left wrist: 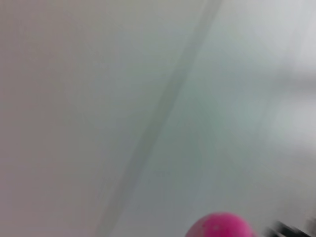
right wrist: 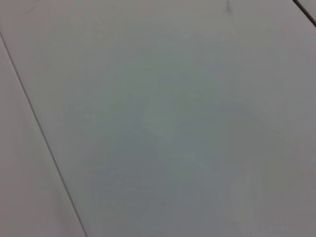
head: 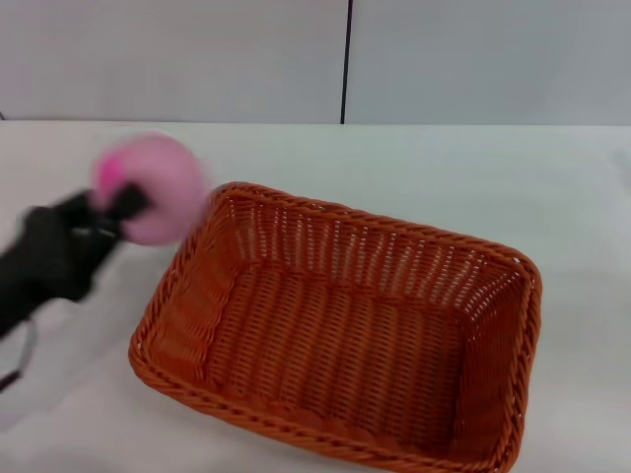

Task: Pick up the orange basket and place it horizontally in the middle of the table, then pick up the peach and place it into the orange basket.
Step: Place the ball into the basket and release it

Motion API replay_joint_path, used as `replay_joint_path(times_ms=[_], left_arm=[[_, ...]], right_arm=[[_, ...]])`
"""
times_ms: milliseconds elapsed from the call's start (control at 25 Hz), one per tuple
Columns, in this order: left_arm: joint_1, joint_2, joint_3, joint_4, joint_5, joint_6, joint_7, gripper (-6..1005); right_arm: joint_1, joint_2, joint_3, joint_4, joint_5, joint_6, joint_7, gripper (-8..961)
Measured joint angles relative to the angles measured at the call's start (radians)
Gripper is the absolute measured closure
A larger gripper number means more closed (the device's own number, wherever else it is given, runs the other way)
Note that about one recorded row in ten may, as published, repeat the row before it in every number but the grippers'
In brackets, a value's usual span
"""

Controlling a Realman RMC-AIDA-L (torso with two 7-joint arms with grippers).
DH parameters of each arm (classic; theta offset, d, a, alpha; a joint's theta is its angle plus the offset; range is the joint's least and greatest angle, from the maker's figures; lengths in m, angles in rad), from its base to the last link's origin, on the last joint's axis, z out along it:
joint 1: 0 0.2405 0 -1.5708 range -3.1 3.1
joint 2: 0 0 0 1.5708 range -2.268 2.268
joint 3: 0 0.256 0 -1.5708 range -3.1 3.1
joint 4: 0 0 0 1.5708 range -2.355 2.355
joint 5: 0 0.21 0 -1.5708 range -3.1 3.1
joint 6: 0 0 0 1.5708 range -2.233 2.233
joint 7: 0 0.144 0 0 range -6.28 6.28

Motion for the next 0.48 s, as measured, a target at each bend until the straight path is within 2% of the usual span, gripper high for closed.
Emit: replay_joint_path(times_ms=[40,80,120,200,480], left_arm=[[-0.017,-0.009,0.038,0.004,0.000,0.002,0.000,818],[-0.017,-0.009,0.038,0.004,0.000,0.002,0.000,827],[-0.046,-0.027,0.107,0.007,0.000,0.025,-0.005,835],[-0.057,-0.032,0.125,0.000,0.000,0.042,-0.010,852],[-0.065,-0.035,0.121,-0.007,-0.008,0.049,-0.013,650]], right_arm=[[-0.001,0.000,0.000,0.000,0.000,0.001,0.000,548],[-0.002,0.000,0.000,0.000,0.000,0.002,0.000,548],[-0.003,0.000,0.000,0.000,0.000,0.002,0.000,548],[-0.004,0.000,0.000,0.001,0.000,0.003,0.000,548],[-0.005,-0.002,0.000,0.003,0.004,0.007,0.000,548]])
